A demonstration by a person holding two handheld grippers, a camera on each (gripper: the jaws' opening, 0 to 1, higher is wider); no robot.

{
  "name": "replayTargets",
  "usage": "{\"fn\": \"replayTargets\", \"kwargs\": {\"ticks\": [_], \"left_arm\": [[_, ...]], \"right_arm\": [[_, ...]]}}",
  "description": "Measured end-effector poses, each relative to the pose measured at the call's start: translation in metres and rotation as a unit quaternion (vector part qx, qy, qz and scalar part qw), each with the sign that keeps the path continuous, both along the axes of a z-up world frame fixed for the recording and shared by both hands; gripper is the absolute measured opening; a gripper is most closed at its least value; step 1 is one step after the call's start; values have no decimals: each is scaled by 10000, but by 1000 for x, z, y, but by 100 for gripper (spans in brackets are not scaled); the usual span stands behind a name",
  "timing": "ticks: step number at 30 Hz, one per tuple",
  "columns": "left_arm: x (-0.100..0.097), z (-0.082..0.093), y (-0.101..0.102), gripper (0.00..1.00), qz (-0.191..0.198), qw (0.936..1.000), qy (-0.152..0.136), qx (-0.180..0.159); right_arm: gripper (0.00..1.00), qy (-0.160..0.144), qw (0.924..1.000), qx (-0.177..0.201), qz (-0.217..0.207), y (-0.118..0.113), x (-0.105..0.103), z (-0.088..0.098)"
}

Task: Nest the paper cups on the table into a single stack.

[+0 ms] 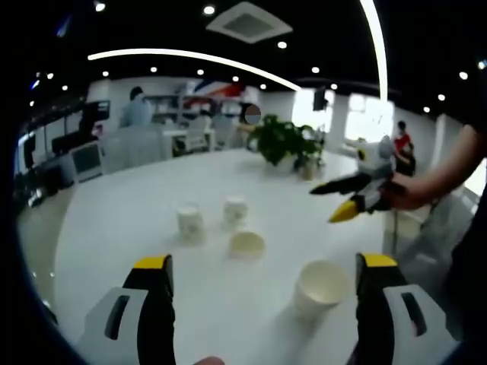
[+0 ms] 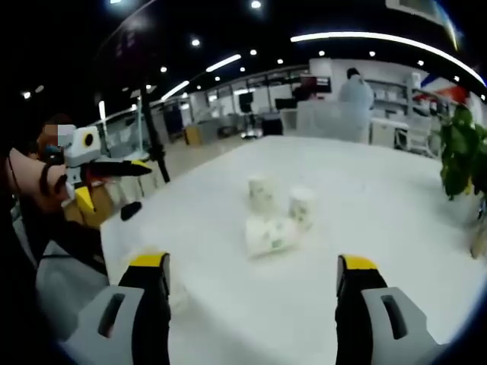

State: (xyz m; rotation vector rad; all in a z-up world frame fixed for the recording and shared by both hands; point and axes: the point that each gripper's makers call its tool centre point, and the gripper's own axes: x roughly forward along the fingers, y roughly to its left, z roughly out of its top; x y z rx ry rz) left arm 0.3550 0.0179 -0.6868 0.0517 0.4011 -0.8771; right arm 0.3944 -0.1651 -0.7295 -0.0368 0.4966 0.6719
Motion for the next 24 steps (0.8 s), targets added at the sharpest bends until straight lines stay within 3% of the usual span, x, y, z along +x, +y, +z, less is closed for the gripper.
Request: {"fn": "replayTargets", "kwargs": {"ticks": [4, 9, 14, 15, 24], "left_arm": [[0, -3, 3, 100, 86, 10000, 7, -22], [-5, -7, 2, 100, 97, 9999, 35, 3], [-4, -7, 4, 100, 173, 9998, 32, -76], [-4, -7, 5, 100, 179, 9998, 33, -92], [0, -9, 10, 100, 282, 9996, 29, -78]], "right_arm": [[84, 128, 9995, -226, 162, 12, 9, -10], [79, 82, 9986, -429, 295, 26, 23, -16], [72, 145, 9976, -585, 343, 33, 33, -25], [70, 231, 9960, -787, 364, 31, 34, -32], [64, 349, 9941, -964, 350, 39, 47, -48]]}}
